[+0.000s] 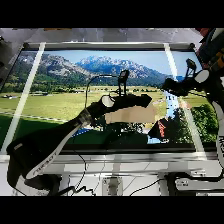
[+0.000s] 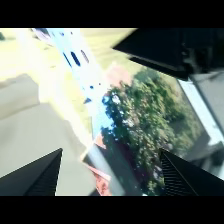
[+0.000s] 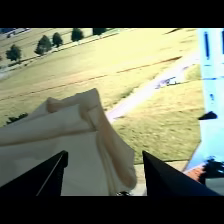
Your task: Fold the clothes and pants, and hang the long-sleeved shirts on hangers.
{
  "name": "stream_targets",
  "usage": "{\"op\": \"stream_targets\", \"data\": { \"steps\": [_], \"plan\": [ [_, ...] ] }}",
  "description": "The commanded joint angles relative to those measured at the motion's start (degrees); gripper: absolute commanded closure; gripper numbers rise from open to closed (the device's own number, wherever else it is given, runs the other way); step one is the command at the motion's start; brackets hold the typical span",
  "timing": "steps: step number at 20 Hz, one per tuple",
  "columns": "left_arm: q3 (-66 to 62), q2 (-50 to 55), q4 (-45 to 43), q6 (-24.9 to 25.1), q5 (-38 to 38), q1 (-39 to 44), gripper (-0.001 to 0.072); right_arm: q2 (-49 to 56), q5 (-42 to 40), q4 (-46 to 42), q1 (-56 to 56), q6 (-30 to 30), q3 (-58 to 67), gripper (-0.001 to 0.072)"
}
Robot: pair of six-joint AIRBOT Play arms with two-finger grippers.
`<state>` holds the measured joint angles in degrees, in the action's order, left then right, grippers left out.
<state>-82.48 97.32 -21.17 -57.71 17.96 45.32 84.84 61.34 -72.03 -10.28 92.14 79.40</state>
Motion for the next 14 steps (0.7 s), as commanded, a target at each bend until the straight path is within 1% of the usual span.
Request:
{"op": "stream_targets", "data": {
  "steps": [1,2,3,5,6,7,8,10,12,14],
  "plan": [
    [-0.3,-0.6,-5.5,0.1,-3.2,0.4,-0.0013,2.8,5.4,-1.5,-4.9,-5.4,-0.2,0.0182],
    [-0.3,-1.5,-7.8,0.1,-1.7,-0.7,-0.0013,4.5,7.1,-0.3,-5.7,-7.7,-0.2,0.0182],
    [-0.3,-2.5,-10.1,0.1,0.3,-1.9,-0.0013,6.5,9.2,2.5,-6.3,-11.3,-0.2,0.0182],
    [-0.3,-4.2,-12.3,0.1,4.2,-4.5,-0.0012,10.8,13.2,10.8,-6.9,-19.4,-0.2,0.0182],
    [-0.3,-4.7,-12.3,0.1,5.8,-5.8,-0.0012,12.7,13.7,14.1,-6.8,-22.0,-0.2,0.0181],
    [-0.3,-5.2,-12.3,0.1,7.4,-7.1,-0.0012,14.7,12.5,16.6,-6.4,-22.9,-0.2,0.0172],
    [-0.3,-5.3,-12.3,0.0,8.7,-8.2,-0.0011,16.3,10.6,18.3,-5.9,-22.8,-0.2,0.0098],
    [-0.3,-5.2,-12.3,0.1,11.4,-10.4,-0.0012,19.5,8.0,21.6,-4.3,-22.1,-0.1,0.0021],
    [-0.3,-5.2,-13.6,0.1,14.0,-12.4,-0.0011,22.4,7.4,24.6,-1.9,-22.2,-0.1,0.0022],
    [-0.3,-5.2,-13.6,0.0,16.5,-14.1,-0.0011,24.0,6.8,25.2,1.2,-23.1,-0.1,0.0026]
  ]
}}
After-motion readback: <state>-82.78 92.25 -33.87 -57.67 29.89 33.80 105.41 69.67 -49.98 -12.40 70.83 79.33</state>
